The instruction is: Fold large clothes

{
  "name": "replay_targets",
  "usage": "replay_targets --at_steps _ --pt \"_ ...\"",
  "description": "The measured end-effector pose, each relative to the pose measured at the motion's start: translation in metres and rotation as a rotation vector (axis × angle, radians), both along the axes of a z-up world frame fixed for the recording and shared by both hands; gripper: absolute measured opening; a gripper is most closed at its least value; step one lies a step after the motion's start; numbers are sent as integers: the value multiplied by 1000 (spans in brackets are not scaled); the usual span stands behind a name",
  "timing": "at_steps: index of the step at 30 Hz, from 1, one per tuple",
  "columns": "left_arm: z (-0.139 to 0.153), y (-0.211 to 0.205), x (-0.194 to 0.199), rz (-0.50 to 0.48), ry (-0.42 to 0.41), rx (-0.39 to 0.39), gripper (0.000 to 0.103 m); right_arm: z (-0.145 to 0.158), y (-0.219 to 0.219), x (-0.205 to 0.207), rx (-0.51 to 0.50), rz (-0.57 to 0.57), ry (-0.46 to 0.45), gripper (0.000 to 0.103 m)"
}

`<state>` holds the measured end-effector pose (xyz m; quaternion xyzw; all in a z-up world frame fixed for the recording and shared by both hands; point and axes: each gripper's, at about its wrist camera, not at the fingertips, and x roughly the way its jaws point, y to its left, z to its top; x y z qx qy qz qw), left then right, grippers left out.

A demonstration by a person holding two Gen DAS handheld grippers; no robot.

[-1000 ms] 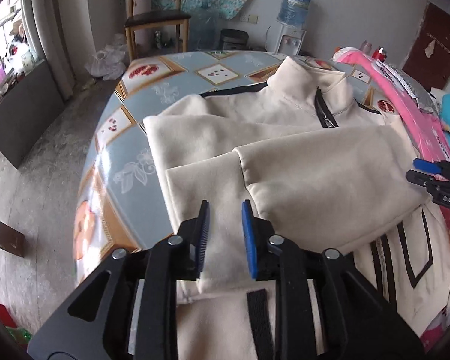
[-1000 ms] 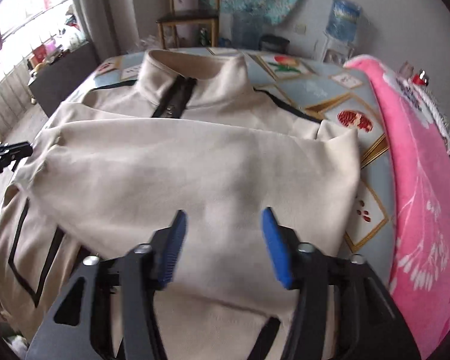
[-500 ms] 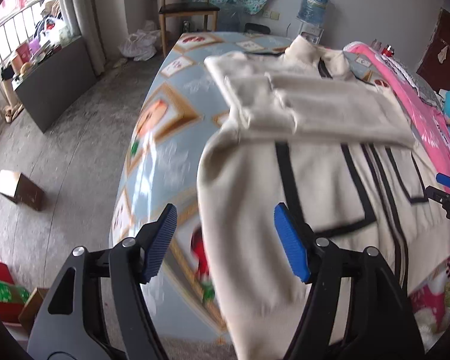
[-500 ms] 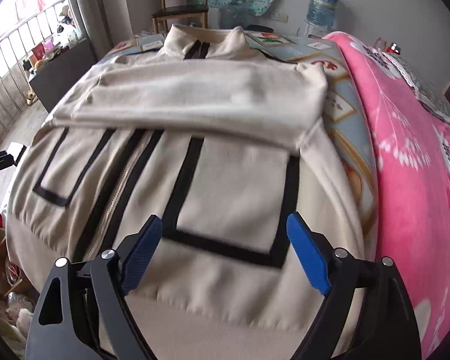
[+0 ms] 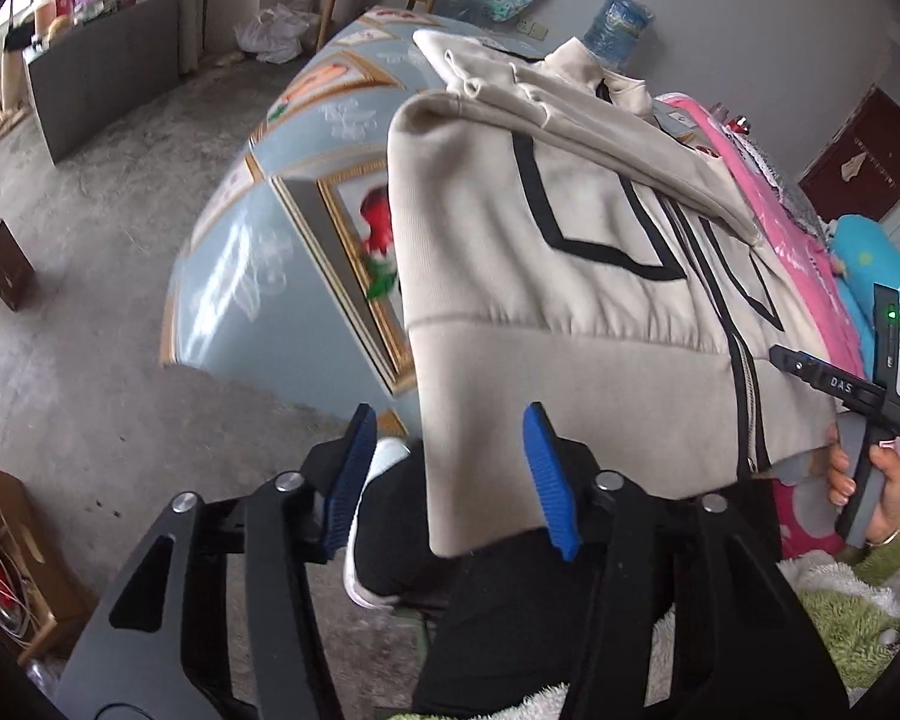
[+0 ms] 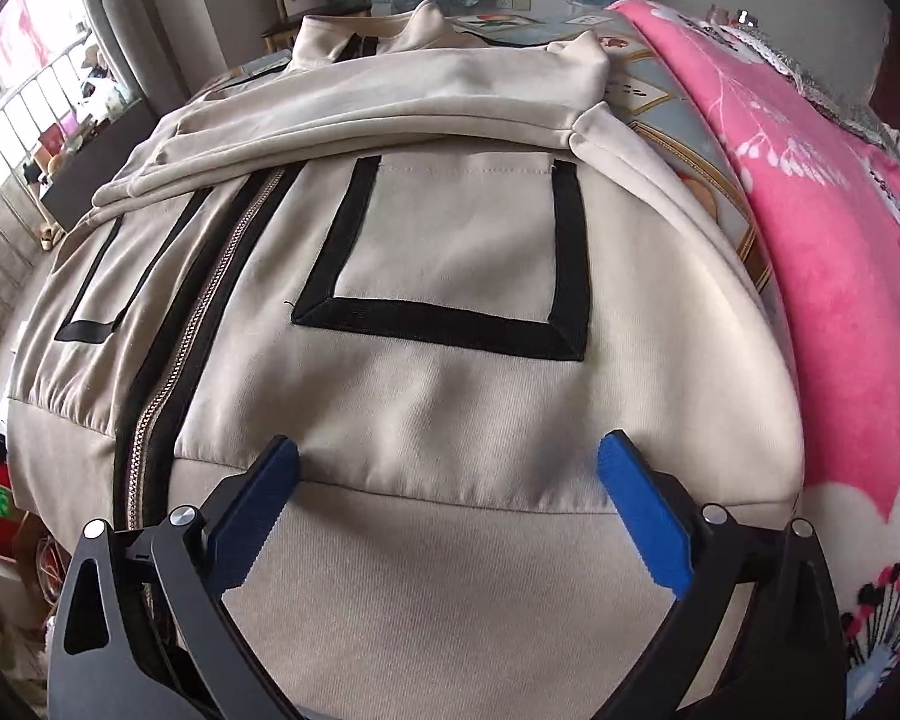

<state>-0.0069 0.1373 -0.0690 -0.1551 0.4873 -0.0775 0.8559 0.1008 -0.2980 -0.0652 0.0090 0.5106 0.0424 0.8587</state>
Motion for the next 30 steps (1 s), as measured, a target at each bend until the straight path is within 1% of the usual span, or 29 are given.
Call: replay_targets --at_steps 3,8,13,14,15,16,17,18,21,23,25,30 --pt "-8 -1 -3 -9 23 -41 42 0 0 1 -1 0 3 97" --pt "-20 -1 -5 -23 51 -101 42 -1 1 1 2 -9 6 97" --pt "-33 2 2 -31 75 -181 42 0 0 4 2 -15 26 97" --pt "-33 2 2 -35 73 -190 39 0 0 4 1 -12 28 97" --pt "-31 1 2 -48 68 -198 28 0 -1 5 1 -10 30 97" --pt "-28 -1 2 -59 64 -193 26 0 -1 5 1 -9 33 97" --pt "-23 -2 0 -77 54 -182 25 0 -1 6 1 -7 36 97" --pt "-18 -3 -3 -95 40 -190 24 0 -1 6 1 -6 38 97" --pt "-2 -3 -9 -130 2 -226 24 0 -1 6 0 -8 36 97" --pt "2 -3 -7 -131 -2 -247 24 0 -1 7 -1 -11 34 97" --pt "-1 0 -2 -116 8 -275 24 -1 0 6 -1 -13 30 97" --pt "-15 6 14 -76 50 -293 24 -1 0 5 -2 -11 29 97"
